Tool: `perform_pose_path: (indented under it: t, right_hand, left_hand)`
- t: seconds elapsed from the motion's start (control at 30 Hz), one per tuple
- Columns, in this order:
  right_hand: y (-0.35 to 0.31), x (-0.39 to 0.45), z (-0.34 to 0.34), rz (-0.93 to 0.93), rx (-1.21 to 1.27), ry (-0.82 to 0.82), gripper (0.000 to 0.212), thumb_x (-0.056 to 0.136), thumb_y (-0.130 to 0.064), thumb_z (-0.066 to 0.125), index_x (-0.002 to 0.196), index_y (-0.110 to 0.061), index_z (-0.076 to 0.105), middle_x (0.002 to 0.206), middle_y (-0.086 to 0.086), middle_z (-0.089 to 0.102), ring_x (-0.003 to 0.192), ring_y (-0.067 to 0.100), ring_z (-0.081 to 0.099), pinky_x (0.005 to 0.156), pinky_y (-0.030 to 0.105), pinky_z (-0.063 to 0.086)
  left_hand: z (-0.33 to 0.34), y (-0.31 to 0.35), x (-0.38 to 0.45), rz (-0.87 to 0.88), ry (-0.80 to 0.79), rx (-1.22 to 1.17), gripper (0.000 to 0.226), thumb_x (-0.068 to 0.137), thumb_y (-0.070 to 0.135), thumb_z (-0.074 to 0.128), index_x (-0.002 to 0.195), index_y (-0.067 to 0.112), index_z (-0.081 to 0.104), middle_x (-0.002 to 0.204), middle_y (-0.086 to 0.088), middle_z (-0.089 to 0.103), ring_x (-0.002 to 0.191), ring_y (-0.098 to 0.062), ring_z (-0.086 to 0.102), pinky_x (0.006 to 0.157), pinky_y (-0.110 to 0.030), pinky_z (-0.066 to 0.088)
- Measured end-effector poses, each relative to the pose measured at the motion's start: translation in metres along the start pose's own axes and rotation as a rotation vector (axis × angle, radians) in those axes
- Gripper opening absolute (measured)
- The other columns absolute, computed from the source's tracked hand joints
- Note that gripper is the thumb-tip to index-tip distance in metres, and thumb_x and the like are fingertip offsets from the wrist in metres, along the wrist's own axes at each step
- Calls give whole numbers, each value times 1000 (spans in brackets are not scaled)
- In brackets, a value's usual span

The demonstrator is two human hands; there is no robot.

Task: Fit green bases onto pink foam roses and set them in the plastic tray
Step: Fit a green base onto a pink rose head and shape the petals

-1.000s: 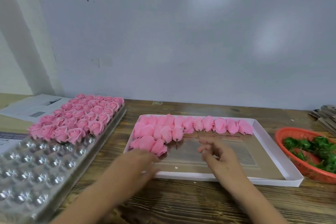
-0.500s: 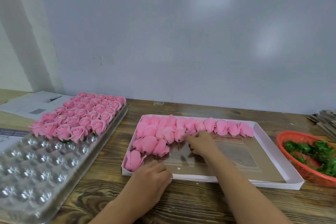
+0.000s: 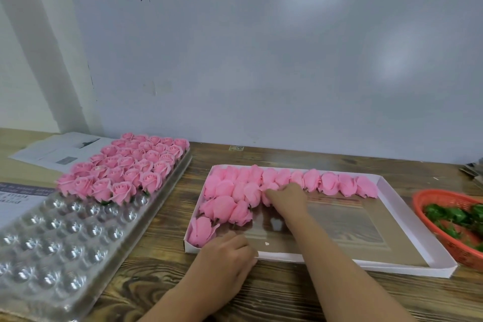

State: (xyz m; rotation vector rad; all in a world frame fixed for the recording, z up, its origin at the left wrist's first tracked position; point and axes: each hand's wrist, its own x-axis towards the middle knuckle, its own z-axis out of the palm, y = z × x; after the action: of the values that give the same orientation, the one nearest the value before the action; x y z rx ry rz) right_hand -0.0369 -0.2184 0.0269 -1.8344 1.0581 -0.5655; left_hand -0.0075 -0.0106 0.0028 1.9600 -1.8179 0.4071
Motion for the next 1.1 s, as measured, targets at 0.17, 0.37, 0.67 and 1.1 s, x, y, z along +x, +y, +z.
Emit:
perform_pose_path:
  t: [0.17,0.37,0.67,1.1]
  right_hand:
    - [10,-18,-38,-65,186,-47,45,76,-11,69,49,-20,34,54,6,32,56,19,35,60,31,35]
    - [26,-53,-83,-92,462,-223,28,87,-14,72,78,-15,45,77,6,55,78,21,66,70,41,61]
    - [33,-89,-86,-102,893,-457,55,77,-7,78,120,5,46,105,23,71,92,26,69,78,34,58]
    - [34,-96,-82,29,975,-753,62,74,-8,70,131,1,47,102,15,69,74,16,62,61,26,50]
  left_hand:
    - [-4,8,-2,-60,-56,-78,41,78,24,57,117,25,70,101,11,68,91,-9,63,78,-26,54]
    - [-13,17,34,-531,-11,-500,37,98,48,54,132,33,62,118,27,62,109,13,54,100,-17,46]
    - [-3,55,88,-465,-84,-1266,30,87,48,72,105,25,75,109,-2,75,109,-14,69,91,-24,55]
    - [-7,48,73,-411,-68,-1351,30,80,41,76,104,24,74,111,-10,71,98,-12,67,84,-25,57]
